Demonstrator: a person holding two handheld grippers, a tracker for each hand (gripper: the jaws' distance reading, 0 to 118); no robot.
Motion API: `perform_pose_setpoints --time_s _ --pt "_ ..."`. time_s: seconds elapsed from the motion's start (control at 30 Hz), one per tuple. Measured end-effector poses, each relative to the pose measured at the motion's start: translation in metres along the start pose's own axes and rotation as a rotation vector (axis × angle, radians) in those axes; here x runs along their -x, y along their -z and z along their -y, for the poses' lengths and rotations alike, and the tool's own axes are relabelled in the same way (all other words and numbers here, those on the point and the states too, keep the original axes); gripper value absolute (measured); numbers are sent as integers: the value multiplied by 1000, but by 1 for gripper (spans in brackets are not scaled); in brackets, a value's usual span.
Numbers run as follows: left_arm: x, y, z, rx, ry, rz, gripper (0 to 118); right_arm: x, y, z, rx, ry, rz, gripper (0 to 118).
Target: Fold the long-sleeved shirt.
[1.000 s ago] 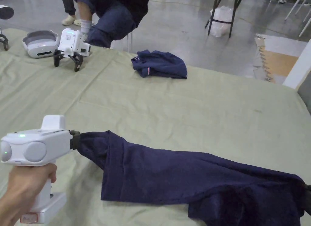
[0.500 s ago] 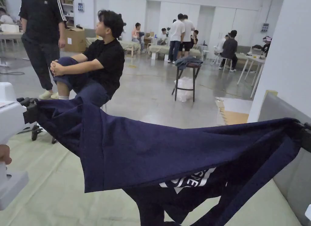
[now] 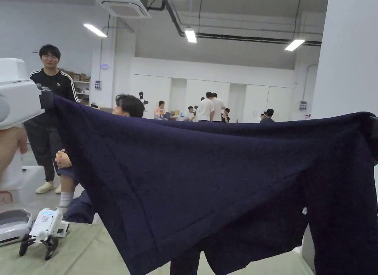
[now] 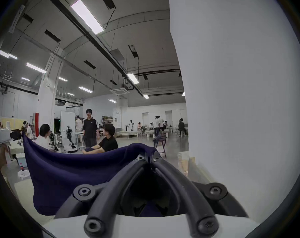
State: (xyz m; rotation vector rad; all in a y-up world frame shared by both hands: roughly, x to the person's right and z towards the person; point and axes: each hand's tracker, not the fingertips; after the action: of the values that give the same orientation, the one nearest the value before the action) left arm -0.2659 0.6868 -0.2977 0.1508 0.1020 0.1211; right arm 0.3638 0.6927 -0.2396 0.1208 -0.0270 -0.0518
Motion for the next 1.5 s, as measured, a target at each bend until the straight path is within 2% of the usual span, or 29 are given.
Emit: perform_pose_setpoints --time_s 0.23,0.4,0.7,0.83,0.87,0.93,0.97,1.07,1.1,1.2,1.23,1.33,1.37,1.4,1.5 --pt "-23 75 -41 -5 3 -28 5 6 54 -55 -61 -30 76 0" --pt "-42 132 -43 -20 59 -43 5 8 103 -63 -87 -61 121 0" --pt "-56 201 -6 9 64 -31 5 7 162 -29 -125 -87 167 0" --pt "-56 205 45 105 94 -7 5 -1 172 15 -21 -89 150 0" --pt "-56 205 59 133 122 -13 5 -1 171 27 26 -132 138 0" --pt "-55 197 83 159 148 13 5 -3 168 53 83 -175 128 0" --pt "-56 193 100 195 178 16 5 -6 165 70 111 -167 113 0" --pt "-56 171 145 256 179 49 5 -16 150 121 191 -81 116 0" --pt "-55 162 159 273 176 52 5 -21 141 142 208 -25 96 0" --pt "-49 124 211 357 182 90 5 -31 102 207 313 -22 66 0" --pt "-46 108 231 393 211 109 5 -34 87 232 372 -46 80 0" --pt "-38 57 288 493 224 136 5 -43 32 300 492 3 68 0" --pt "-36 40 305 537 223 143 5 -47 10 324 502 96 48 0" --pt "-33 20 322 578 241 161 5 -57 -4 346 564 140 40 0" --pt "-22 -39 374 698 226 171 5 -64 -62 401 675 92 35 0"
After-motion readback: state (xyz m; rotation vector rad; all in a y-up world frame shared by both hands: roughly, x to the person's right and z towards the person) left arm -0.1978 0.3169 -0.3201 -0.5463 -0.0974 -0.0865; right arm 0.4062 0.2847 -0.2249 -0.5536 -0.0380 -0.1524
